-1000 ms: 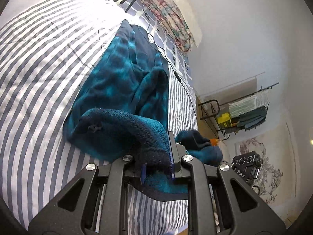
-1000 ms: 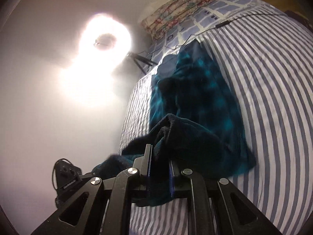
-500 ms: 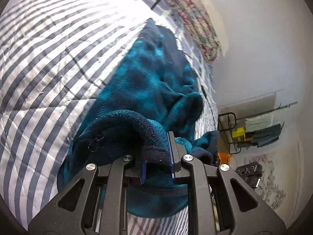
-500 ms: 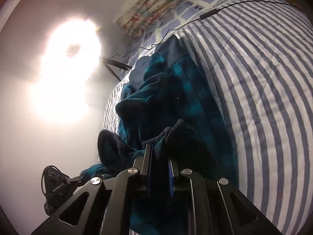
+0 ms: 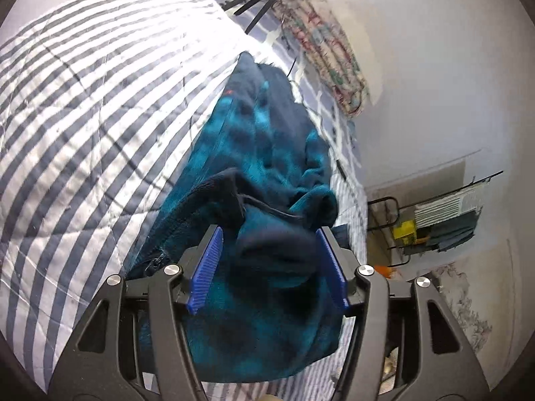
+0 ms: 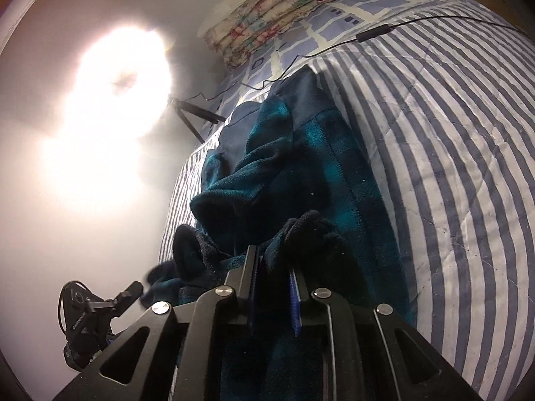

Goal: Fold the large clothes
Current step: 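Open both grippers and release the folded hem onto the shirt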

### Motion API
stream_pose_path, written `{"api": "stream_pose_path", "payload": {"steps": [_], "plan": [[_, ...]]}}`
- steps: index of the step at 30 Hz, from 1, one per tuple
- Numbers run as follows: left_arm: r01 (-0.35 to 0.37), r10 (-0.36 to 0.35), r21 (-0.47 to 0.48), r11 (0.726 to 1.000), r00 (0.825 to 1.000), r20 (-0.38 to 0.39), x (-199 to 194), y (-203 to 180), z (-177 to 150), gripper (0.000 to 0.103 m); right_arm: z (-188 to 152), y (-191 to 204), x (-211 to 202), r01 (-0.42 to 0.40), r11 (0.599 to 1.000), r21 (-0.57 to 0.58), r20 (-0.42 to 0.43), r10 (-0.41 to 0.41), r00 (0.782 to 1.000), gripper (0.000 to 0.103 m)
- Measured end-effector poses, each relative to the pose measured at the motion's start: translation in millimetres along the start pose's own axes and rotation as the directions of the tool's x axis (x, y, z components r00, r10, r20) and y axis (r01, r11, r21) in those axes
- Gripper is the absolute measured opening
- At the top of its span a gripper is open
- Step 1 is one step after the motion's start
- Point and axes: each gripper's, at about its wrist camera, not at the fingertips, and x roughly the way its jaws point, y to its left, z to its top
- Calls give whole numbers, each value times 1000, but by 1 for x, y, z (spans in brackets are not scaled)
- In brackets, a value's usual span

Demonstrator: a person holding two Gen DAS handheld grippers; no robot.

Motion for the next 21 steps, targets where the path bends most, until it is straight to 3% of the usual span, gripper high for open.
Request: {"api": "stream_pose_path", "payload": {"steps": [3, 7, 11, 13, 16, 18, 21], "plan": [[-5, 4, 51, 999, 1000, 23, -14, -4, 2, 58, 4, -1, -15, 21, 1000, 14, 35, -22, 999, 53], [-39, 41, 147, 988, 999, -6, -18, -10, -10, 58, 7, 14, -53, 50, 994, -97, 107, -39, 993, 51], [-70, 79, 253, 965, 996, -29, -13, -16, -29, 58, -10, 33, -65, 2, 974, -228, 48, 10, 999, 42], [-64, 76, 238, 969, 996, -43, -8, -13, -33, 58, -24, 41, -58, -1, 959, -284, 8, 3, 1000, 38], [-85, 97, 224, 971, 994, -43, 2, -8, -37, 58, -51, 60, -30, 39, 917, -398, -44, -61, 997, 35], [-159, 168, 281, 947, 986, -11, 11, -10, -37, 58, -66, 76, -10, 78, 865, -496, -46, -115, 992, 35], [-225, 239, 341, 913, 971, -1, 31, -9, -33, 58, -75, 88, 13, 179, 791, -585, 24, -204, 979, 37]]}}
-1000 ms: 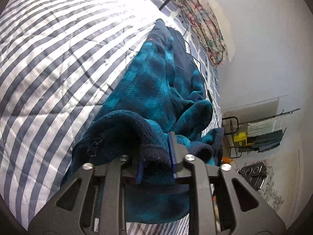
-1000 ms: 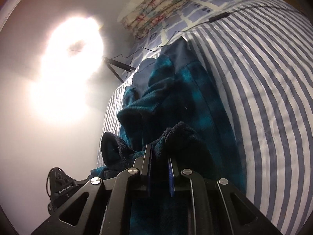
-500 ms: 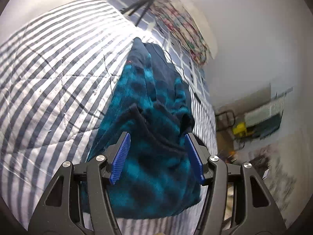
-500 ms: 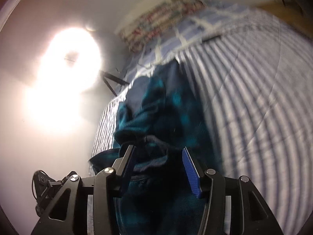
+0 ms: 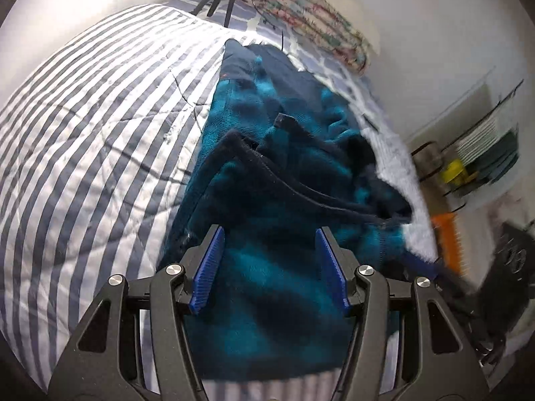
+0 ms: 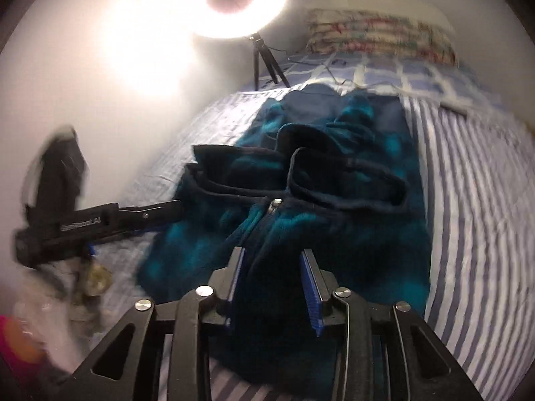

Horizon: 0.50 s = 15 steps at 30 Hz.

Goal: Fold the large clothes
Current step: 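Open both grippers and release the folded hem onto the shirt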

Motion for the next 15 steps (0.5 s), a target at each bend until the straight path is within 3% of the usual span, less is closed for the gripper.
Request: {"api": "stream_pose_path", "payload": {"steps": [2, 5, 7, 12, 15], "plan": [[-69, 71, 61, 996, 997, -22, 17, 0, 0, 57, 3, -1, 17, 80, 996, -35, 11, -79, 997, 42], [-135, 138, 153, 979, 990, -13, 38, 4, -8, 50, 0, -21, 51, 65, 998, 22, -96, -63, 993, 42], [-152, 153, 192, 970, 988, 13, 40, 1, -11, 50, -6, -32, 60, 32, 998, 63, -87, -27, 996, 43], [-79, 80, 155, 985, 997, -2, 23, 8, -5, 50, 0, -44, 39, -44, 992, 118, -67, 52, 996, 42], [-38, 38, 158, 987, 999, 3, 0, 10, 2, 50, 7, -70, 1, -60, 978, 200, 17, 57, 998, 43]]}}
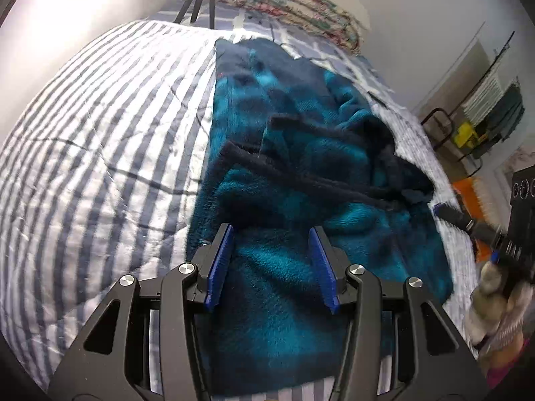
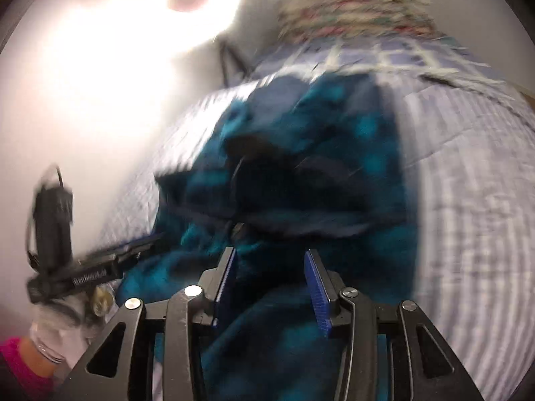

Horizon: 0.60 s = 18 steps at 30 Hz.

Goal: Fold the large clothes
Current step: 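Open both grippers and release the folded hem onto the shirt, then grasp the folded shirt end with both grippers and lift it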

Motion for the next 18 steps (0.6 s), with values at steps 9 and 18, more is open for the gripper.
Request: {"api": "stream_pose_path", "payload": {"steps": [9, 18], "plan": [[75, -68, -72, 995, 993, 99, -51, 15, 37, 50, 11, -74, -89, -21, 985, 174, 145, -5, 989, 38], [91, -85, -48, 995, 989, 117, -33, 26, 110, 55, 35, -62, -70, -28, 996, 82, 133, 17, 991, 40]]}}
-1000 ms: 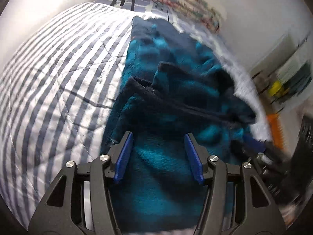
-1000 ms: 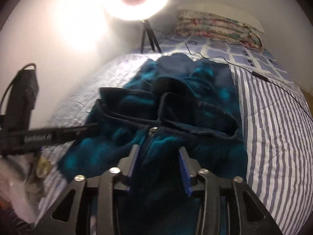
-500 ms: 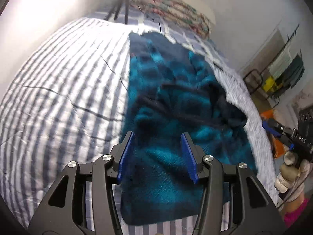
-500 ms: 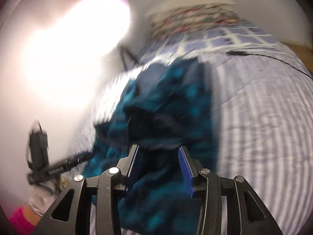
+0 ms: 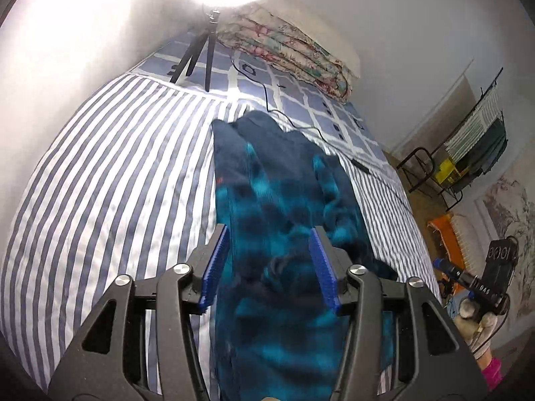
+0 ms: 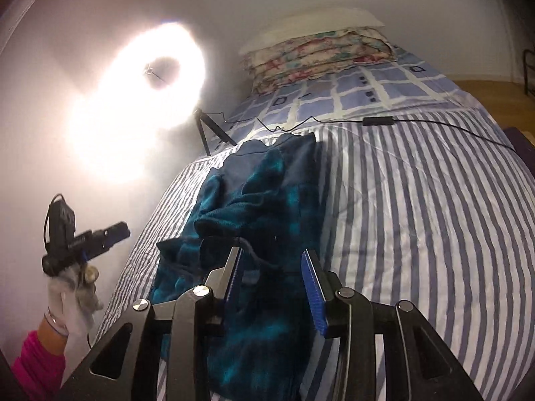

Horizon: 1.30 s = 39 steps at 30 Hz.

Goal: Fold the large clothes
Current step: 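Grasp the folded shirt end with both grippers and lift it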

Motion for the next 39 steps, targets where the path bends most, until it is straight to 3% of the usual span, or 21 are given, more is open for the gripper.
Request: {"api": "stream_pose_path", "payload": {"steps": [3, 9, 22, 23, 24, 25, 26, 27, 30, 32, 34, 35, 37, 38, 39], "plan": [[-1, 1, -25, 1000, 1000, -9, 21, 16, 18, 57, 17, -2, 19, 12, 1000, -4, 1, -12, 1000, 49], [-23, 19, -57, 998, 997, -69, 74, 51, 41, 57, 55, -14, 68, 26, 1000, -10, -17, -26, 1000, 56], [3, -13, -83, 997, 992, -123, 174, 81, 71, 57, 118, -43, 205, 28, 999, 37, -80, -25, 996, 57], [7, -17, -80, 997, 992, -125, 177, 82, 72, 57, 120, -44, 216, 25, 999, 38, -92, -22, 995, 53], [13, -22, -69, 998, 992, -127, 184, 80, 72, 57, 121, -44, 225, 25, 999, 35, -107, -21, 994, 38], [15, -22, -54, 998, 991, -132, 188, 78, 72, 57, 121, -43, 233, 32, 999, 28, -122, -28, 992, 29], [20, -26, -43, 999, 990, -136, 191, 76, 73, 52, 120, -42, 241, 49, 999, 16, -142, -47, 989, 13], [38, -42, -31, 999, 989, -141, 193, 73, 73, 36, 119, -41, 247, 70, 998, -5, -155, -70, 986, 6], [75, -74, 4, 997, 990, -120, 191, 67, 76, 34, 123, -37, 233, 119, 992, -53, -106, -124, 987, 2], [68, -68, -7, 998, 992, -110, 192, 69, 80, 37, 130, -53, 212, 122, 992, 23, -40, -122, 992, 2], [62, -65, -45, 997, 994, -91, 195, 75, 86, 52, 130, -60, 216, 124, 992, 6, -63, -123, 990, 3], [59, -64, -55, 997, 994, -86, 198, 76, 89, 53, 128, -59, 222, 112, 993, -25, -93, -114, 989, 4], [53, -59, -62, 997, 994, -95, 205, 77, 95, 53, 125, -58, 229, 73, 996, -47, -128, -79, 989, 18], [50, -55, -57, 997, 993, -102, 210, 75, 97, 53, 126, -60, 232, 59, 997, -41, -134, -64, 989, 36], [49, -53, -43, 998, 993, -109, 214, 72, 100, 53, 128, -62, 234, 38, 999, -25, -132, -40, 990, 42]]}}
